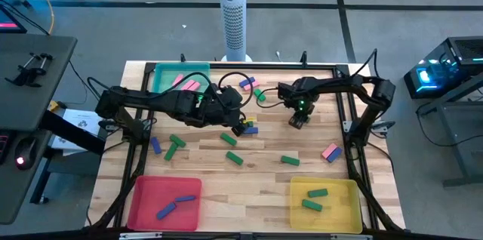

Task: Sort blocks
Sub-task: Put the green block into the yellow bin

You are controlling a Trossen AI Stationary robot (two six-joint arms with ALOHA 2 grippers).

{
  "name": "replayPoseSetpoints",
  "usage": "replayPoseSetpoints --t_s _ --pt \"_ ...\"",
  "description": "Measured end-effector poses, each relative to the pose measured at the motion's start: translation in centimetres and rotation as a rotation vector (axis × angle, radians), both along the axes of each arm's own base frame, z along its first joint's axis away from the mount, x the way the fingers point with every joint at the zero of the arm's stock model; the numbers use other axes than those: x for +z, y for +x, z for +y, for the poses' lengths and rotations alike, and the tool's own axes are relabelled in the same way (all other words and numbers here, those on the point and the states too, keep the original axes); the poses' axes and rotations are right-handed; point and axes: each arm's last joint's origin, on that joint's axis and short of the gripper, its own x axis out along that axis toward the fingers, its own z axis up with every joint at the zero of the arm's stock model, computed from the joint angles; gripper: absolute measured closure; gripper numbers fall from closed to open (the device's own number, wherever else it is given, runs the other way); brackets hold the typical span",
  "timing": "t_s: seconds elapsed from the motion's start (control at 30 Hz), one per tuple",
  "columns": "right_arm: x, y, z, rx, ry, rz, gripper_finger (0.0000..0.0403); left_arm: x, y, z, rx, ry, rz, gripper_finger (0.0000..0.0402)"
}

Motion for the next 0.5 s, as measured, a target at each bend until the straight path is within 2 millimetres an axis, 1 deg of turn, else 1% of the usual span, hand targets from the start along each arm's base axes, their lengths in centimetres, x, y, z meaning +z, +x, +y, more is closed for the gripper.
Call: replayPoseSetpoints --t_s 0.03,0.13,0.3,0.4,0.5 --pt "0.3 0.0 0.2 0.006 -0.008 -0.009 0.0345 0.0 0.0 0.0 -0.004 0.003 0.003 0.0401" --pt "1.6 -0.2 1.1 0.004 0.006 -0.049 0.035 0.0 0.0 0.0 -0.011 0.01 0.009 0.0401" --pt "5.3 -1.1 3.2 -0.006 -0.026 -0.14 0.035 0.0 0.0 0.1 -0.009 0.019 0.012 0.0401" --pt "7.7 -2.1 5.2 -0.003 -0.005 -0.206 0.035 0.0 0.0 0.2 -0.018 0.031 0.022 0.0401" --pt "10.0 -3.4 8.0 0.025 0.037 -0.275 0.035 0.0 0.0 0.3 -0.019 0.037 0.025 0.0401"
